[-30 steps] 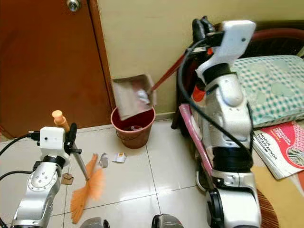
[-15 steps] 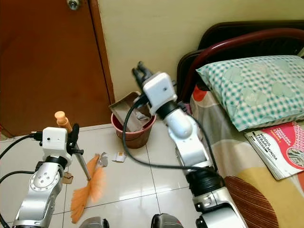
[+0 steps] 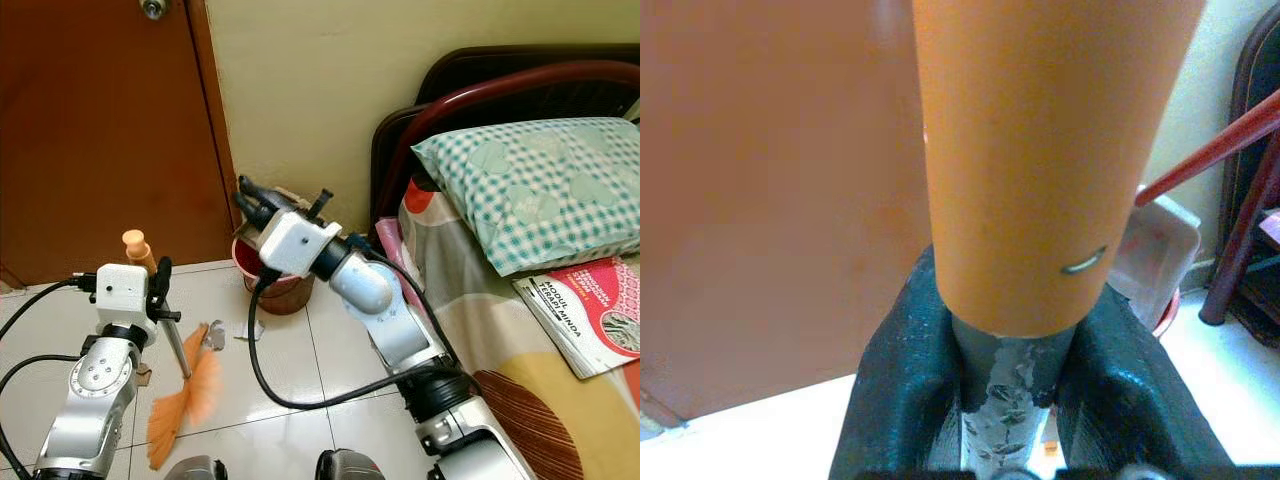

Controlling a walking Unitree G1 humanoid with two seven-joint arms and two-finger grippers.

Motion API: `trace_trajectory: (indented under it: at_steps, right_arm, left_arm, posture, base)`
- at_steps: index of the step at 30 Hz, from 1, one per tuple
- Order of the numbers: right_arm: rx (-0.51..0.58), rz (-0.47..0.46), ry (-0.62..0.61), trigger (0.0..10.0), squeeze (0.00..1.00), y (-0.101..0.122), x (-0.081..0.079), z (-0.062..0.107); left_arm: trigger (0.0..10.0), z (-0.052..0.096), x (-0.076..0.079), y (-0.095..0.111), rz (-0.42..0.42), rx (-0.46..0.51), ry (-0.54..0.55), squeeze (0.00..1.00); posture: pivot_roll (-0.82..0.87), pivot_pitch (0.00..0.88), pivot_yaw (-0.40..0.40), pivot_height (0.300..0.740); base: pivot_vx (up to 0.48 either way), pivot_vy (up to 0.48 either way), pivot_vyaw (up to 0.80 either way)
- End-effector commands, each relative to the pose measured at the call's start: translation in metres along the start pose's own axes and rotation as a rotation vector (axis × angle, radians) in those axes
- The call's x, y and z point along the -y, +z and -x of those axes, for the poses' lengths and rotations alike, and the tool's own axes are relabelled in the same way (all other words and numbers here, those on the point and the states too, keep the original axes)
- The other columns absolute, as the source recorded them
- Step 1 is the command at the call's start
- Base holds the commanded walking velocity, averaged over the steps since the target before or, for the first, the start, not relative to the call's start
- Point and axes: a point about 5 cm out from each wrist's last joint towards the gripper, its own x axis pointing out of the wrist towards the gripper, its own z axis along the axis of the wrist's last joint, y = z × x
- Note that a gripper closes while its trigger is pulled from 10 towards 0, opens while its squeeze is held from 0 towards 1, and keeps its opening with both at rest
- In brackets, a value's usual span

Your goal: Sweep floor

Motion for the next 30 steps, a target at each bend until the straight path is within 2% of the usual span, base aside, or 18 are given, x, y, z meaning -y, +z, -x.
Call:
trace_trajectory:
  at_steps: [1, 4, 7, 10, 11, 15, 18, 20, 22, 23, 24, 25, 26, 30]
  right_arm:
    - [0.071, 0.083, -0.023, 10.0, 0.0, 0.011, 0.008, -0.005]
    - [0.099, 0.126, -0.084, 10.0, 0.0, 0.017, 0.015, -0.007]
    - [0.111, 0.12, -0.122, 10.0, 0.0, 0.019, 0.02, -0.008]
    - [0.127, 0.111, -0.114, 10.0, 0.0, 0.022, 0.019, -0.01]
    - [0.145, 0.097, -0.178, 10.0, 0.0, 0.027, 0.027, -0.012]
    - [0.161, 0.083, -0.245, 10.0, 0.0, 0.032, 0.038, -0.015]
    - [0.174, -0.039, -0.433, 10.0, 0.0, 0.039, 0.069, -0.02]
    - [0.184, -0.106, -0.501, 10.0, 0.0, 0.042, 0.082, -0.022]
    - [0.19, -0.139, -0.525, 10.0, 0.0, 0.044, 0.087, -0.023]
    - [0.193, -0.192, -0.548, 10.0, 0.0, 0.045, 0.09, -0.024]
    - [0.191, -0.286, -0.576, 10.0, 0.0, 0.044, 0.092, -0.025]
    - [0.191, -0.286, -0.576, 10.0, 0.0, 0.044, 0.092, -0.025]
    - [0.175, -0.374, -0.591, 10.0, 0.0, 0.04, 0.09, -0.025]
    - [0.133, -0.548, -0.623, 10.0, 0.0, 0.031, 0.082, -0.023]
  left_arm:
    - [10.0, 0.001, 0.002, -0.006, -0.001, -0.028, 0.004, 0.0]
    - [10.0, 0.001, 0.002, -0.006, 0.0, -0.029, 0.008, 0.0]
    - [10.0, 0.001, 0.002, -0.007, 0.0, -0.029, 0.009, 0.0]
    - [10.0, 0.001, 0.002, -0.007, 0.0, -0.028, 0.012, 0.0]
    - [10.0, 0.0, 0.002, -0.007, 0.0, -0.027, 0.012, 0.0]
    - [10.0, 0.0, 0.002, -0.007, -0.001, -0.026, 0.012, 0.0]
    - [10.0, 0.0, 0.002, -0.006, -0.004, -0.023, 0.011, 0.0]
    - [10.0, -0.001, 0.002, -0.006, -0.006, -0.022, 0.01, 0.0]
    - [10.0, -0.001, 0.002, -0.006, -0.007, -0.021, 0.011, 0.0]
    - [10.0, -0.001, 0.002, -0.006, -0.01, -0.02, 0.012, 0.0]
    - [10.0, -0.001, 0.001, -0.006, -0.017, -0.019, 0.017, 0.0]
    - [10.0, -0.001, 0.001, -0.006, -0.017, -0.019, 0.017, 0.0]
    - [10.0, 0.0, -0.001, -0.005, -0.028, -0.019, 0.028, 0.0]
    - [10.0, 0.004, -0.007, -0.008, -0.054, -0.034, 0.054, 0.0]
  posture:
    - [0.03, 0.051, -0.07, 0.74]
    - [0.03, 0.051, -0.072, 0.74]
    - [0.03, 0.051, -0.072, 0.74]
    - [0.03, 0.05, -0.072, 0.74]
    - [0.03, 0.051, -0.072, 0.74]
    - [0.03, 0.051, -0.069, 0.74]
    - [0.03, 0.05, -0.067, 0.74]
    - [0.03, 0.051, -0.065, 0.74]
    - [0.03, 0.05, -0.065, 0.74]
    - [0.03, 0.05, -0.065, 0.74]
    - [0.03, 0.05, -0.065, 0.74]
    - [0.03, 0.05, -0.065, 0.74]
    - [0.03, 0.054, -0.066, 0.74]
    - [0.03, 0.054, -0.066, 0.74]
  base:
    - [0.0, 0.0, 0.0]
    - [0.0, 0.0, 0.0]
    - [0.0, 0.0, 0.0]
    - [0.0, 0.0, 0.0]
    - [0.0, 0.0, 0.0]
    - [0.0, 0.0, 0.0]
    - [0.0, 0.0, 0.0]
    - [0.0, 0.0, 0.0]
    - [0.0, 0.0, 0.0]
    - [0.0, 0.0, 0.0]
    - [0.0, 0.0, 0.0]
    - [0.0, 0.0, 0.0]
    - [0.0, 0.0, 0.0]
    - [0.0, 0.0, 0.0]
